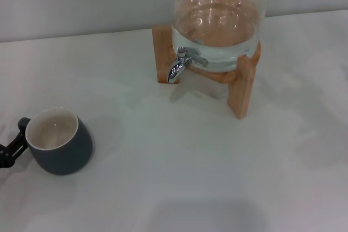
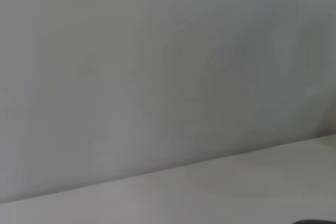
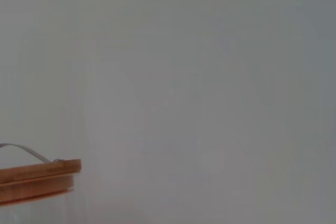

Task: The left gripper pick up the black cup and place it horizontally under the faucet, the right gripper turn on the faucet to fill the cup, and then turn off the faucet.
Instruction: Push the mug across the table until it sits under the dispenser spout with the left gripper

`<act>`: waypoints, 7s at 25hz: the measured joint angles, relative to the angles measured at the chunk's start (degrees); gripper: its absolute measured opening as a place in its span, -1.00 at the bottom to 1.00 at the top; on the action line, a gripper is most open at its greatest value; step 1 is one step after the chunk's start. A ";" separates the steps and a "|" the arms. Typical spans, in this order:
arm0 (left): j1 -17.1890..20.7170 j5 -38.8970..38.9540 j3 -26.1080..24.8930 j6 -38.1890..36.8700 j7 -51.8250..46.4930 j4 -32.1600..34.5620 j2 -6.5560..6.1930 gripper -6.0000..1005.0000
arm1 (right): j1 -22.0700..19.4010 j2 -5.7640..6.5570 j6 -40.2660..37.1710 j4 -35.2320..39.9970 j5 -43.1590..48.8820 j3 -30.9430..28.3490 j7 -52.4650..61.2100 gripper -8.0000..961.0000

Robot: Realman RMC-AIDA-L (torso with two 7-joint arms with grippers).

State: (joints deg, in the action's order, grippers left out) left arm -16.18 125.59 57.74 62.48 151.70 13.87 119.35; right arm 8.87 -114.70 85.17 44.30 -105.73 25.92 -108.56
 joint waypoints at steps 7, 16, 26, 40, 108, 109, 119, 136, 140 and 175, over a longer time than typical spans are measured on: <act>-0.36 0.00 0.06 -0.95 -0.28 0.01 0.00 0.75 | -0.26 0.00 0.18 0.00 0.00 -0.05 0.01 0.44; -0.73 -0.04 0.75 -1.57 -0.71 0.02 0.09 0.74 | -0.44 0.00 0.35 0.00 0.00 -0.07 0.09 0.44; -0.96 -0.10 2.32 -1.37 -1.51 0.29 0.03 0.47 | -0.44 0.00 0.51 0.00 0.00 -0.04 0.19 0.44; -1.60 -0.08 2.49 -1.40 -1.52 0.10 0.00 -0.54 | -0.26 0.00 0.52 0.06 0.00 0.01 0.08 0.44; -19.00 -7.74 15.48 -11.67 -24.92 1.22 0.10 -0.73 | -0.29 -0.09 4.17 -0.61 0.00 0.73 0.02 0.44; -19.17 -7.74 16.15 -12.08 -25.42 1.34 0.10 -0.73 | -0.29 -0.09 4.19 -0.61 0.00 0.72 0.02 0.44; -20.91 -7.69 21.82 -15.59 -28.78 1.88 0.12 -0.72 | -0.36 -0.09 4.31 -0.72 0.00 0.94 0.02 0.44; -22.88 -7.58 27.29 -16.32 -31.94 2.88 0.27 -0.71 | -0.20 -0.09 4.62 -1.24 0.01 1.60 0.02 0.44; -23.53 -7.63 28.22 -17.22 -32.72 2.93 0.19 -0.71 | -0.35 -0.09 4.70 -1.23 0.00 1.60 0.02 0.44; -24.35 -7.41 32.17 -20.41 -32.43 5.91 0.36 -0.69 | -0.09 -0.09 4.53 -1.33 0.00 1.59 -0.49 0.44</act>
State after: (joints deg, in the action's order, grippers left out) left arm -40.53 118.18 89.91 42.07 119.27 19.79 119.71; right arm 8.79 -114.79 89.70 42.97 -105.73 27.51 -109.05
